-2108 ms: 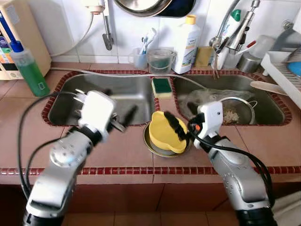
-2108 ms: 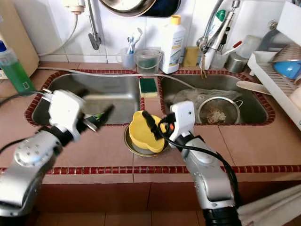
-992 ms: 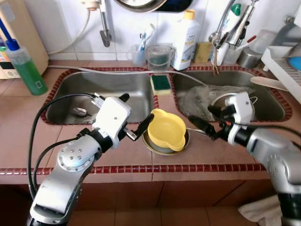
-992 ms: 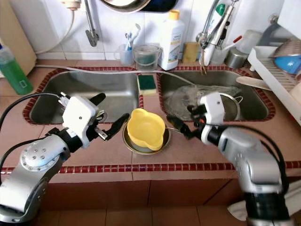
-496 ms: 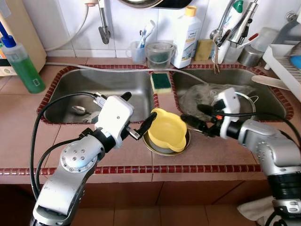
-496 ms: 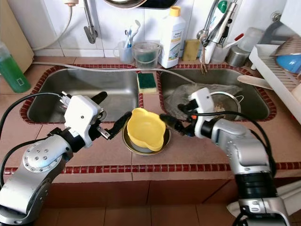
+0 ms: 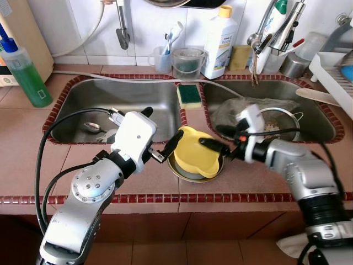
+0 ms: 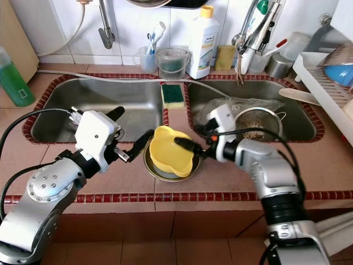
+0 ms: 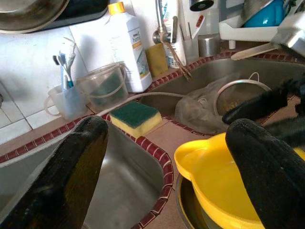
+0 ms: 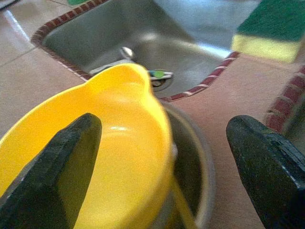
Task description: Kitchen organization
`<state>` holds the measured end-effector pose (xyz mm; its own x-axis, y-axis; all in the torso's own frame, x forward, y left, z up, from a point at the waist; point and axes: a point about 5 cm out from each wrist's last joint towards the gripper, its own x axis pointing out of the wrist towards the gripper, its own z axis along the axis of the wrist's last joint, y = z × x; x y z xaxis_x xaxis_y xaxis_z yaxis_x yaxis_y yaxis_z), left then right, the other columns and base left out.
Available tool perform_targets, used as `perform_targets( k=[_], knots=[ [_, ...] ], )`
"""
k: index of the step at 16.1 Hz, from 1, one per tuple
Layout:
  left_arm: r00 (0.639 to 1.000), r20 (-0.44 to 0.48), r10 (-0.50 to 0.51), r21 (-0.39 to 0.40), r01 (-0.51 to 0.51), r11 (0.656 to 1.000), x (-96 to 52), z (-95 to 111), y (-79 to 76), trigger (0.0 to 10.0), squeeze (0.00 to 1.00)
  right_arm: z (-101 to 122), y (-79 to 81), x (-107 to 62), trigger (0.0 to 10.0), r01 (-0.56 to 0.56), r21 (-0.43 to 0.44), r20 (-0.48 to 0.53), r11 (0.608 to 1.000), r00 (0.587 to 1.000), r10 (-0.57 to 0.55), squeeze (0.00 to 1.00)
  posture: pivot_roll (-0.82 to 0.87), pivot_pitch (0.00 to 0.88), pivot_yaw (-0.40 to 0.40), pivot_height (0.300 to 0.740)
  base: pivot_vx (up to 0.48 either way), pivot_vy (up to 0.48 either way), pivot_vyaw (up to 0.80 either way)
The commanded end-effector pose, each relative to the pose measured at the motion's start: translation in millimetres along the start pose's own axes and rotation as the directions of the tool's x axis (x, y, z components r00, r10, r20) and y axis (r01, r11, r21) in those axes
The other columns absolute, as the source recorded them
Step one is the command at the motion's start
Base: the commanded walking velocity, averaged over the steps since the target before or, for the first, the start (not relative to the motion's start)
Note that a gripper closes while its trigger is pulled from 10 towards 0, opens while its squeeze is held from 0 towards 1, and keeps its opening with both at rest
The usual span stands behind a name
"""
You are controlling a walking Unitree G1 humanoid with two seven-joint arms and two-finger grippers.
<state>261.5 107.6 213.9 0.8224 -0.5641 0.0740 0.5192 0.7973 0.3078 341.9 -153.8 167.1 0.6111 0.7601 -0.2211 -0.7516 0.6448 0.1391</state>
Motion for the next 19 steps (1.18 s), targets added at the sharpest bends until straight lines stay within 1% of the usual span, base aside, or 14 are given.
perform_targets(
  k=[1, 2, 5, 8, 10, 11, 13, 14, 16, 19],
  knots=[
    [1.000, 0.018, 0.003, 0.008, -0.003, 1.000, -2.2, 5, -1.1, 10.0, 0.00, -1, 1.9, 2.5, 2.6, -0.026, -0.015, -0.009, 1.000, 1.000, 0.026, 0.00, -0.05, 0.105, -0.039, 0.740, 0.000, 0.000, 0.00],
    [1.000, 0.020, 0.005, 0.006, -0.005, 1.000, -1.9, 6, -1.0, 10.0, 0.00, -3, 4.8, 4.7, 0.0, -0.046, 0.006, -0.013, 0.999, 0.999, 0.046, 0.00, -0.05, 0.105, -0.039, 0.740, 0.000, 0.000, 0.00],
    [1.000, 0.024, 0.009, 0.004, -0.009, 1.000, -2.0, 6, -1.9, 10.0, 0.00, -9, 8.5, 9.1, 0.0, -0.068, 0.008, -0.019, 0.998, 0.998, 0.068, 0.00, -0.04, 0.097, -0.042, 0.740, 0.000, 0.000, 0.00],
    [1.000, 0.024, 0.007, 0.002, -0.007, 1.000, -2.4, 7, -2.6, 10.0, 0.00, -11, 6.8, 9.3, 0.0, -0.064, 0.019, -0.024, 0.998, 0.998, 0.064, 0.00, -0.04, 0.096, -0.040, 0.740, 0.000, 0.000, 0.00],
    [1.000, 0.020, -0.019, -0.004, 0.020, 1.000, -3.2, 7, -4.6, 10.0, 0.00, -12, 5.7, 8.7, 0.0, -0.060, 0.020, -0.027, 0.998, 0.998, 0.060, 0.00, -0.04, 0.097, -0.039, 0.740, 0.000, 0.000, 0.00],
    [0.999, 0.017, -0.047, -0.007, 0.047, 0.999, -5.1, 6, -7.4, 10.0, 0.00, -13, 5.3, 8.7, 0.0, -0.057, 0.021, -0.027, 0.998, 0.998, 0.058, 0.00, -0.04, 0.099, -0.037, 0.740, 0.000, 0.000, 0.00],
    [0.990, -0.005, -0.139, -0.011, 0.139, 0.990, -11.2, 2, -15.8, 10.0, 0.00, -14, 4.6, 8.8, 0.0, -0.052, 0.023, -0.028, 0.998, 0.998, 0.053, 0.00, -0.04, 0.103, -0.036, 0.740, 0.000, 0.000, 0.00],
    [0.987, -0.008, -0.157, -0.020, 0.157, 0.987, -12.2, 2, -17.7, 10.0, 0.00, -14, 4.4, 8.8, 0.0, -0.051, 0.024, -0.029, 0.998, 0.998, 0.051, 0.00, -0.04, 0.104, -0.036, 0.740, 0.000, 0.000, 0.00],
    [0.984, -0.016, -0.176, -0.007, 0.176, 0.984, -13.4, 1, -20.5, 10.0, 0.00, -14, 3.8, 8.4, 0.0, -0.048, 0.028, -0.029, 0.998, 0.998, 0.049, 0.00, -0.04, 0.108, -0.037, 0.740, 0.000, 0.000, 0.00],
    [0.984, -0.023, -0.178, -0.012, 0.177, 0.984, -14.2, 1, -20.2, 10.0, 0.00, -13, 2.1, 7.7, 0.0, -0.043, 0.026, -0.027, 0.999, 0.999, 0.044, 0.00, -0.04, 0.109, -0.038, 0.740, 0.000, 0.000, 0.00]
  ],
)
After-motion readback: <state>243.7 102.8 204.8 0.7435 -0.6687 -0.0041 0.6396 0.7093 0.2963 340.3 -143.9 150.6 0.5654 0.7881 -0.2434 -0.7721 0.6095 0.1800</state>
